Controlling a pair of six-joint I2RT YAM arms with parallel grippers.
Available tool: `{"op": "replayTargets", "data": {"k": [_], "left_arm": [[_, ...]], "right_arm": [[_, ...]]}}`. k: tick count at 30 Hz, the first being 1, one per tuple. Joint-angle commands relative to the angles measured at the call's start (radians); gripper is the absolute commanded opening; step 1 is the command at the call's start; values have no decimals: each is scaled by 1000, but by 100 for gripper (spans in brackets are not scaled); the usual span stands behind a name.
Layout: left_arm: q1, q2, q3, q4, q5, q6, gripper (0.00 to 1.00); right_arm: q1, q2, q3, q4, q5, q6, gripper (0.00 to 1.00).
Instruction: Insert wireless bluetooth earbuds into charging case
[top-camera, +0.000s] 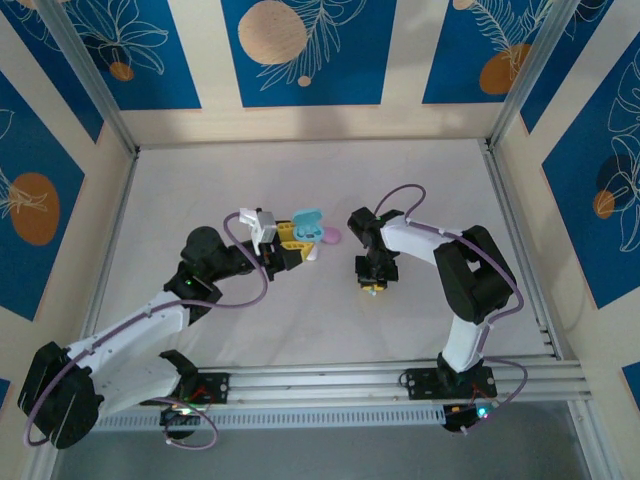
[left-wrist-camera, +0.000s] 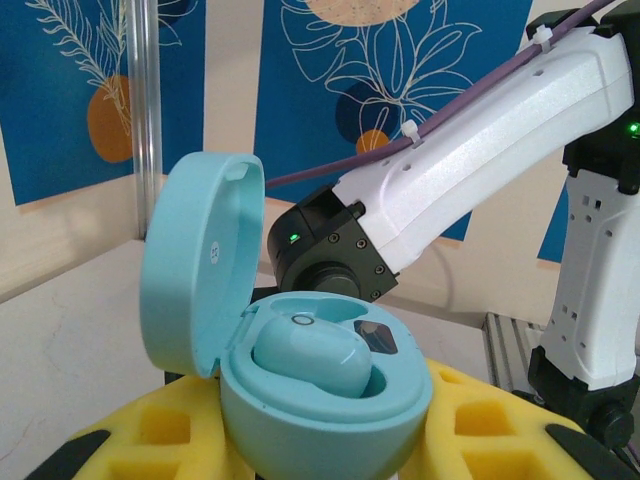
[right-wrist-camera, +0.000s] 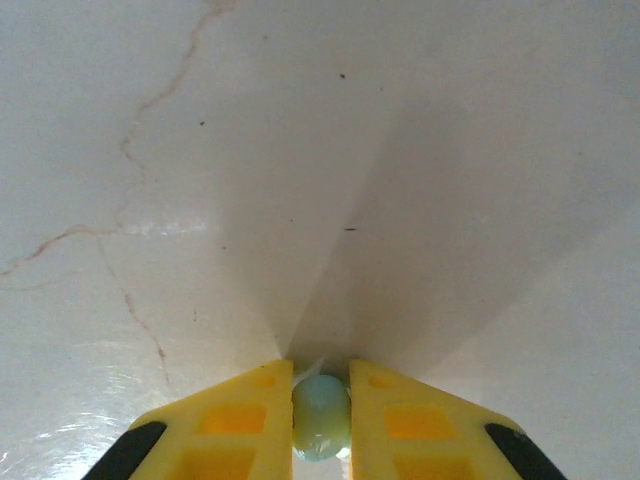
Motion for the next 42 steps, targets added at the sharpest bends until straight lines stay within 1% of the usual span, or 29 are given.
{"op": "replayTargets", "data": {"k": [1, 9, 17, 22, 28, 34, 42], "left_arm": [[-12, -23, -4, 16, -9, 15, 33], [-12, -30, -8, 17, -19, 19, 33], [-12, -7, -15, 43, -20, 12, 33], [-19, 28, -9, 70, -6, -11, 33], [-57, 65, 10, 62, -11, 8, 33], [-91, 106, 34, 73, -19, 16, 33], [-115, 131, 40, 94, -21, 16, 33]], "right_arm": [[10, -55, 18, -35, 7, 0, 16], [9, -214, 17, -14, -37, 12, 17], [2, -414, 32, 14, -70, 37, 17], [-41, -552, 31, 31, -110, 51, 17], [-124, -692, 31, 49, -222, 62, 17], [-175, -763, 60, 42, -298, 63, 17], [-182, -779, 112, 52, -373, 76, 17]]}}
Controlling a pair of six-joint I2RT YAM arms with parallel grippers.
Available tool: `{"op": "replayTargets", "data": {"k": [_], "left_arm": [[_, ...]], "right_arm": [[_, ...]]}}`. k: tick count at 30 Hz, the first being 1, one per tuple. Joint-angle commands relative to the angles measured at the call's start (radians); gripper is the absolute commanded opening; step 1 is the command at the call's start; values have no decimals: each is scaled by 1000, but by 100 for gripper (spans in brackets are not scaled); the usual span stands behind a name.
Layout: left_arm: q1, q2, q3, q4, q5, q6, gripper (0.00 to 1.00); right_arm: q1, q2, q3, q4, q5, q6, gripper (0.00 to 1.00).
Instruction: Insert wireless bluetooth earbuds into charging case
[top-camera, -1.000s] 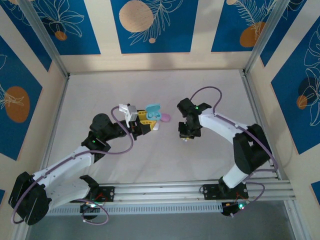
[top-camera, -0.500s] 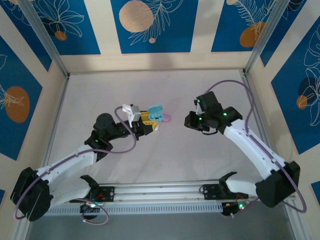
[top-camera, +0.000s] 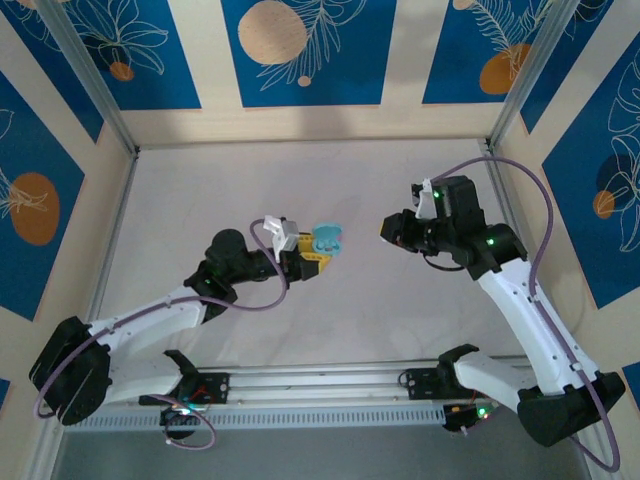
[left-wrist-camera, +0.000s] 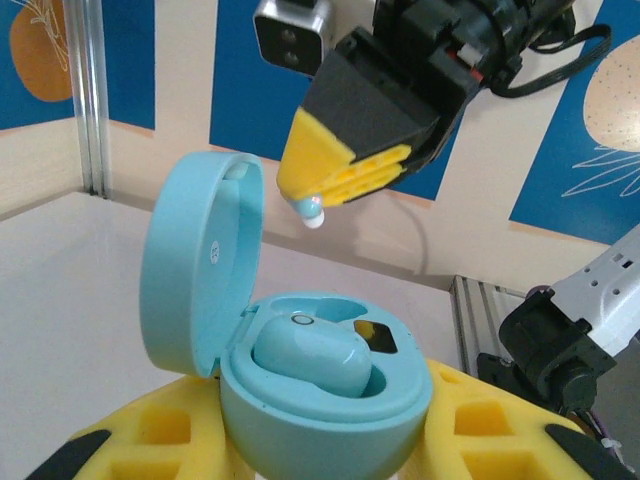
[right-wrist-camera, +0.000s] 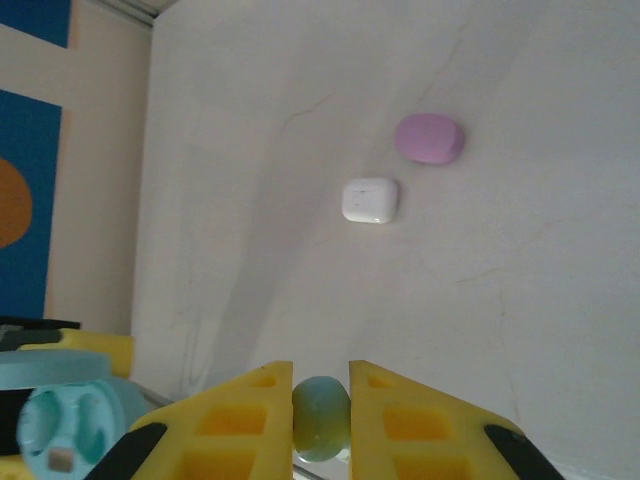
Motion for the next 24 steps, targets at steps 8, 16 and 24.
{"op": "replayTargets", "data": {"k": [8, 16, 24], "left_arm": [[-15, -25, 17, 74, -4, 37, 33], [-16, -46, 9, 90, 0, 50, 33], [-15, -58, 11, 95, 3, 51, 33]], "right_arm": [[16, -22, 88, 71, -175, 35, 17], [68, 5, 130, 108, -250, 18, 17], [133, 46, 148, 154, -319, -10, 17]]}}
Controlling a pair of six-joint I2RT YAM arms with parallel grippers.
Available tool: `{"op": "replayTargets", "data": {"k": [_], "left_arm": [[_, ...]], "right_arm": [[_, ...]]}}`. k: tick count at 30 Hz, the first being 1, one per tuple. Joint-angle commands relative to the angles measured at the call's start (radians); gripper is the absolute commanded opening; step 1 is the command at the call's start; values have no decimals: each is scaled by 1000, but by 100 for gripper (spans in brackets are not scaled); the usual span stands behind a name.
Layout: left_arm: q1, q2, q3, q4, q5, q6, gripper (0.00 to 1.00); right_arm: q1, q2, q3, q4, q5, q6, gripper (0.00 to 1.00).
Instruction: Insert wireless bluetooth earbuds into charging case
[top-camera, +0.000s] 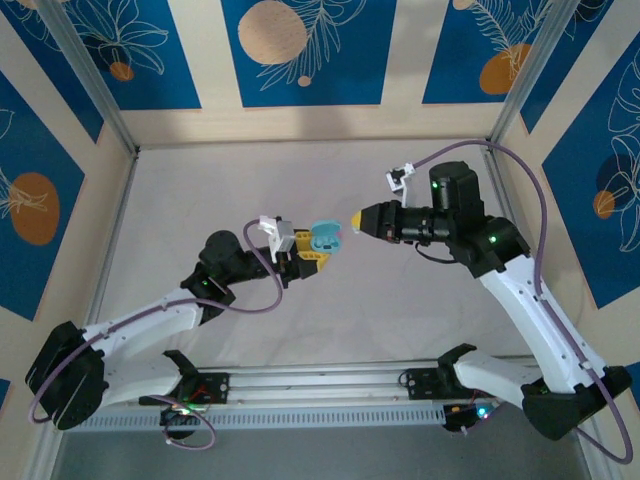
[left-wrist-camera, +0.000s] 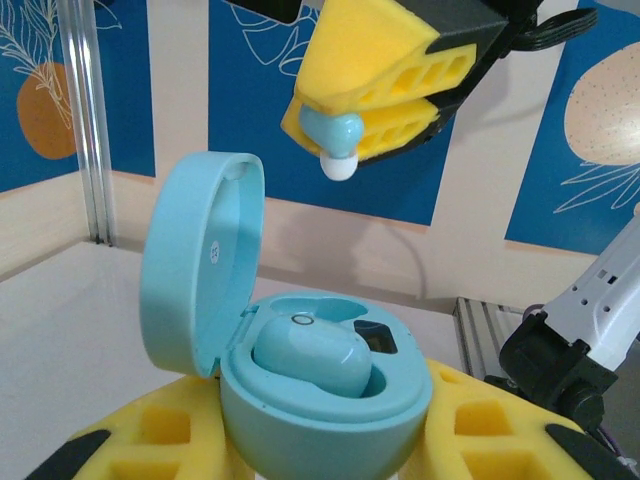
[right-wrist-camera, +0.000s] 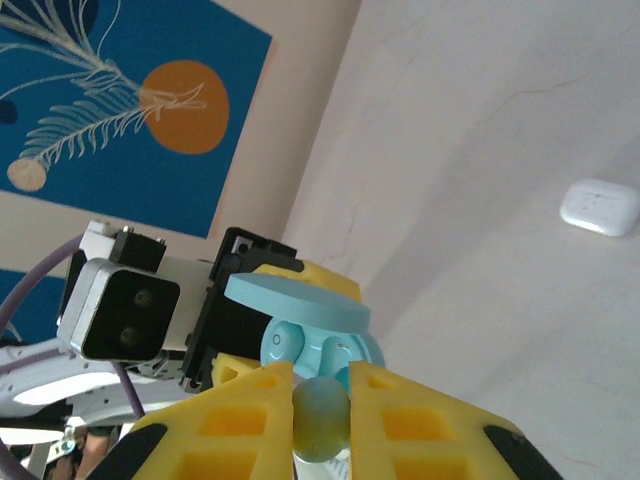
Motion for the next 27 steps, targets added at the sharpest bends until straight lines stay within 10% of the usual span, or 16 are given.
{"op": "replayTargets", "data": {"k": [1, 27], "left_arm": [[-10, -24, 8, 49, 2, 22, 33], [-11, -29, 12, 72, 1, 3, 33]], "right_arm": [[30, 17, 38, 24, -64, -33, 17], [113, 124, 53, -41, -54, -123, 17]]}}
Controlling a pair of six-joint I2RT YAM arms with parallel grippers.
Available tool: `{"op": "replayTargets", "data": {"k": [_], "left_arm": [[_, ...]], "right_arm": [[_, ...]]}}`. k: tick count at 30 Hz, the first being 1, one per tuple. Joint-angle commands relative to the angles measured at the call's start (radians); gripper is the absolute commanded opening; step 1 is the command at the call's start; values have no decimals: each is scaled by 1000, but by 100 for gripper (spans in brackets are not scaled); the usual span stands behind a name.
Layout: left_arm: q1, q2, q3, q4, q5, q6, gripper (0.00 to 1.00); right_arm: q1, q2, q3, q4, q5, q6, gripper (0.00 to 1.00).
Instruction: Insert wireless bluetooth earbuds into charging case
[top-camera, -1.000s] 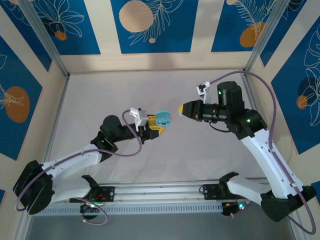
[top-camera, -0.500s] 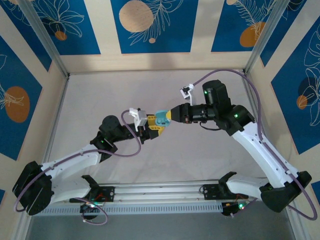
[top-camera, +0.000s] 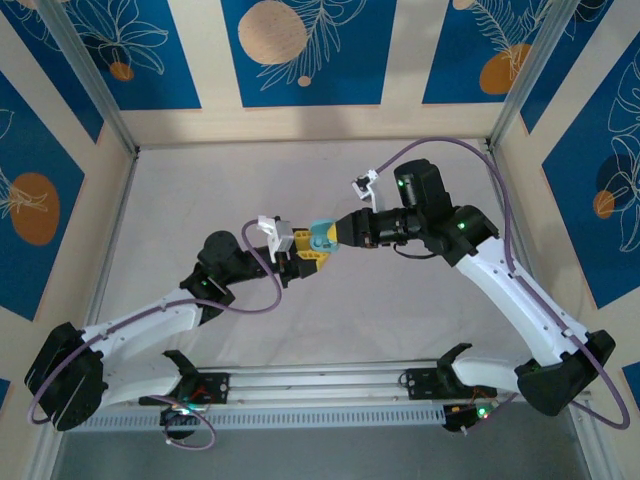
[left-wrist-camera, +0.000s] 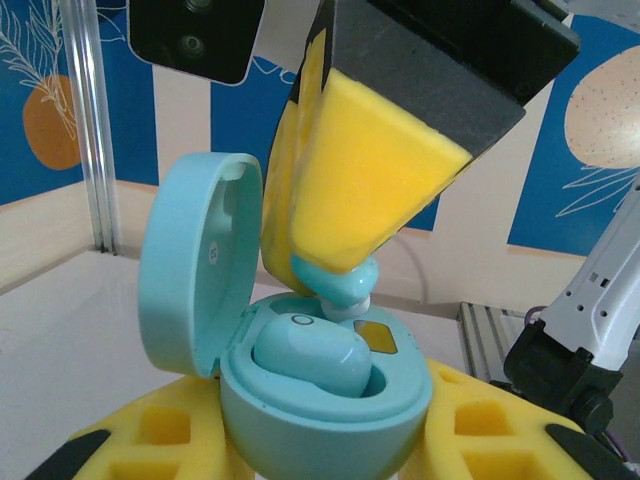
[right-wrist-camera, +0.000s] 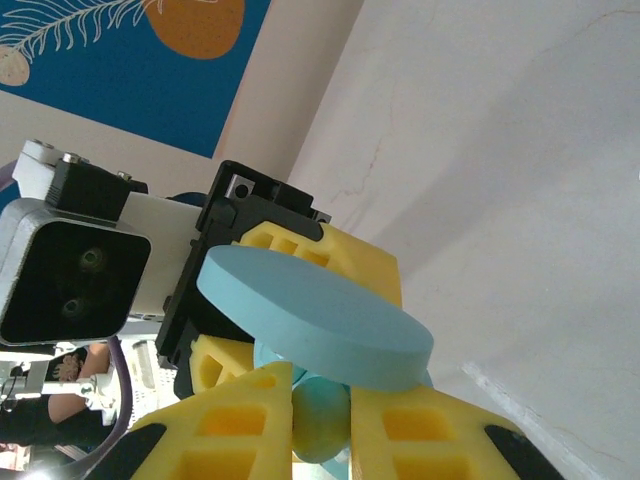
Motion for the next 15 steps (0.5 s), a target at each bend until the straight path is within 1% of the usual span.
{"op": "replayTargets", "data": {"k": [1, 6, 11, 15], "left_arm": [[-11, -24, 13, 59, 6, -2, 33], [-12, -27, 14, 63, 4, -3, 33], [-10, -28, 16, 68, 6, -8, 33], [-11, -28, 20, 68, 7, -10, 33]], "right_arm": [[7, 4, 27, -38, 1, -31, 17], [7, 9, 39, -72, 30, -43, 18], [8, 19, 55, -83, 37, -42, 24], [11, 20, 63, -84, 48, -40, 26]]}}
